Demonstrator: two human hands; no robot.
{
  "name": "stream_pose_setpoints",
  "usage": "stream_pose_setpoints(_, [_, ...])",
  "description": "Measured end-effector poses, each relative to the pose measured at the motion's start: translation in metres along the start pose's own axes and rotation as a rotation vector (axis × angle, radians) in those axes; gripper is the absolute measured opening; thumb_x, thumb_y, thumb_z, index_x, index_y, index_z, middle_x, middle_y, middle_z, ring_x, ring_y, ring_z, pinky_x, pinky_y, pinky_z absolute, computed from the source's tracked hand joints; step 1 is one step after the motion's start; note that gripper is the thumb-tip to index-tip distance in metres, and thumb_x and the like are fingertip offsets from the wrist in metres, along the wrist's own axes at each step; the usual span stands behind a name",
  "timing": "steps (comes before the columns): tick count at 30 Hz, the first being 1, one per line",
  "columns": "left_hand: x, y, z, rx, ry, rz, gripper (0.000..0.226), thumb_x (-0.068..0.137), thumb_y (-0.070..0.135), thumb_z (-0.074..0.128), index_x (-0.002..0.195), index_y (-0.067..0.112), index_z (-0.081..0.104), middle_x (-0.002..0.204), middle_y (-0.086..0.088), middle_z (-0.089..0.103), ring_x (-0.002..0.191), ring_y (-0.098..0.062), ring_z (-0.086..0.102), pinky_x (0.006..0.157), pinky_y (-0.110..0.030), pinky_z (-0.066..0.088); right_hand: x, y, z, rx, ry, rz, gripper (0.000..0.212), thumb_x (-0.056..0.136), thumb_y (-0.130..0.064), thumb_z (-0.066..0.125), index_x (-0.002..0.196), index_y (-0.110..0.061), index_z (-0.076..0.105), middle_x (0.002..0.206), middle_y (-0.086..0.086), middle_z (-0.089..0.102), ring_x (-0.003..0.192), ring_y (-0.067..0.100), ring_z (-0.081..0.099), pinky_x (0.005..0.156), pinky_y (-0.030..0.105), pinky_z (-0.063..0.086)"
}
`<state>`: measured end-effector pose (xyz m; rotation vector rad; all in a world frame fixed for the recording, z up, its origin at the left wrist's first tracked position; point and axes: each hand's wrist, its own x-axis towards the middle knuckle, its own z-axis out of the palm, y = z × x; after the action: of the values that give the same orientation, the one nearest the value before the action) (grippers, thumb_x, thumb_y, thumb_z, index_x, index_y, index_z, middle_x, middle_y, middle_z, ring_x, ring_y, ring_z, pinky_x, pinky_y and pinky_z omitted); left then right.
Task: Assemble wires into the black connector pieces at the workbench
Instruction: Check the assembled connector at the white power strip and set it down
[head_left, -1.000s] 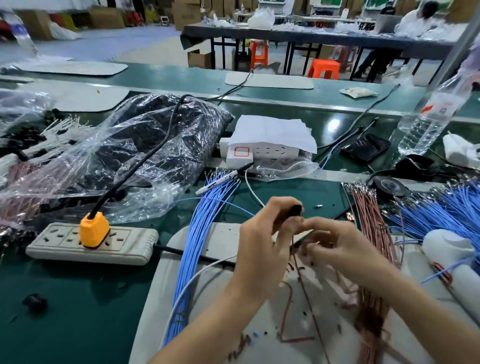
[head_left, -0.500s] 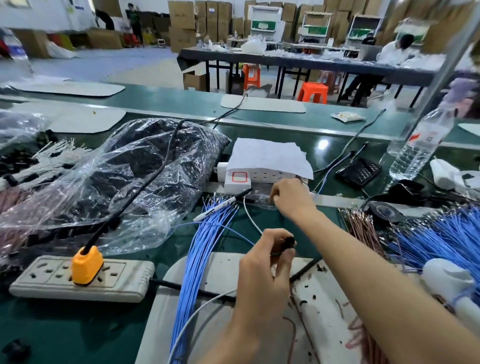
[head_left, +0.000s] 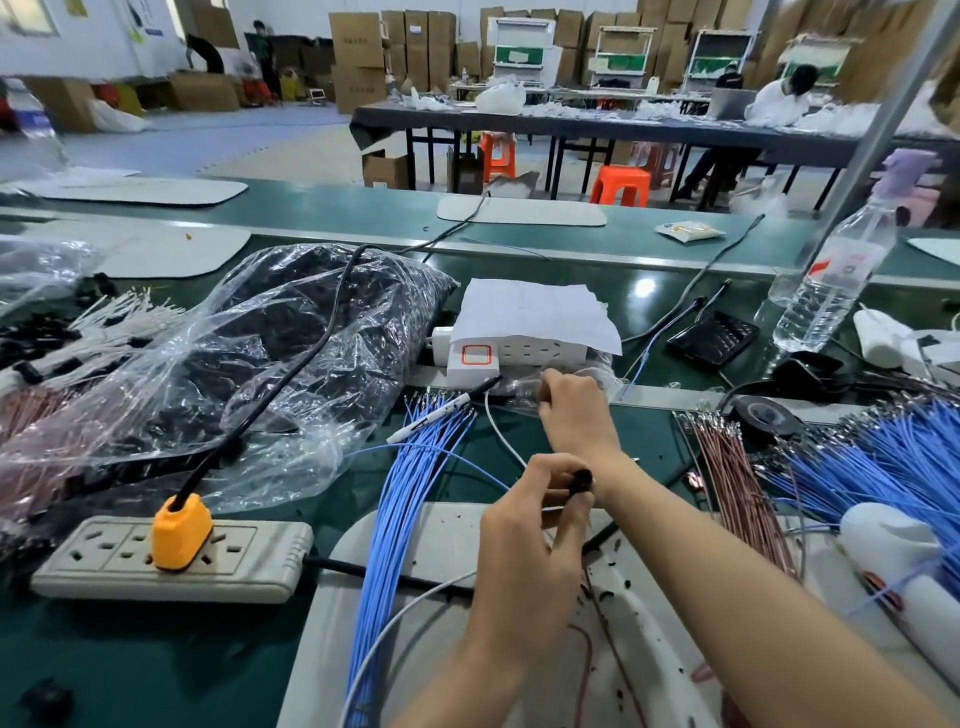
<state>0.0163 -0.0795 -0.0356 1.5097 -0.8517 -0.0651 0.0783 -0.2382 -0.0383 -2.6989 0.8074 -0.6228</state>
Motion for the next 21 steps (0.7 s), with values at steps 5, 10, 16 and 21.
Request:
stream_pose_setpoints(5, [0.000,0.000,0.000,-0.021,0.002,-0.035,0.033,0.089,0.004,0.061,0.096,0.036,0.057,0.086,0.009,0.070,0.086,-0.005,0.067,0.077,-0.016,0.051,-0.018,0.006,-0.037,0.588,0.129,0.109,0.014,0.086,-0.002,0.064,0.084,-0.013,0.073,0.082,0.003,0.072,0.076,0.012,0.064,0.075,0.021,0.052])
stream_pose_setpoints(10, [0.000,-0.002,0.001,-0.019,-0.004,-0.029,0.028,0.087,0.002,0.065,0.097,0.028,0.063,0.090,0.010,0.071,0.087,-0.003,0.067,0.078,-0.012,0.049,-0.083,0.022,-0.082,0.856,0.069,0.006,0.022,0.080,0.001,0.072,0.082,-0.021,0.073,0.078,-0.003,0.073,0.070,0.004,0.066,0.070,0.011,0.049])
stream_pose_setpoints(16, [0.000,-0.004,0.002,-0.006,-0.081,-0.032,0.021,0.086,-0.002,0.065,0.097,0.015,0.068,0.091,0.009,0.071,0.090,-0.004,0.067,0.081,-0.016,0.051,-0.139,0.033,-0.099,1.134,0.159,-0.001,0.010,0.072,-0.008,0.069,0.083,-0.007,0.068,0.078,0.008,0.073,0.064,0.020,0.068,0.066,0.022,0.056])
stream_pose_setpoints(21, [-0.001,-0.003,0.000,-0.053,-0.149,-0.045,0.021,0.086,-0.007,0.062,0.098,0.009,0.068,0.094,0.003,0.071,0.093,-0.007,0.068,0.083,-0.016,0.050,-0.144,0.024,-0.097,1.207,0.157,-0.012,0.009,0.070,-0.006,0.069,0.078,-0.003,0.066,0.073,0.014,0.071,0.061,0.020,0.067,0.062,0.023,0.056])
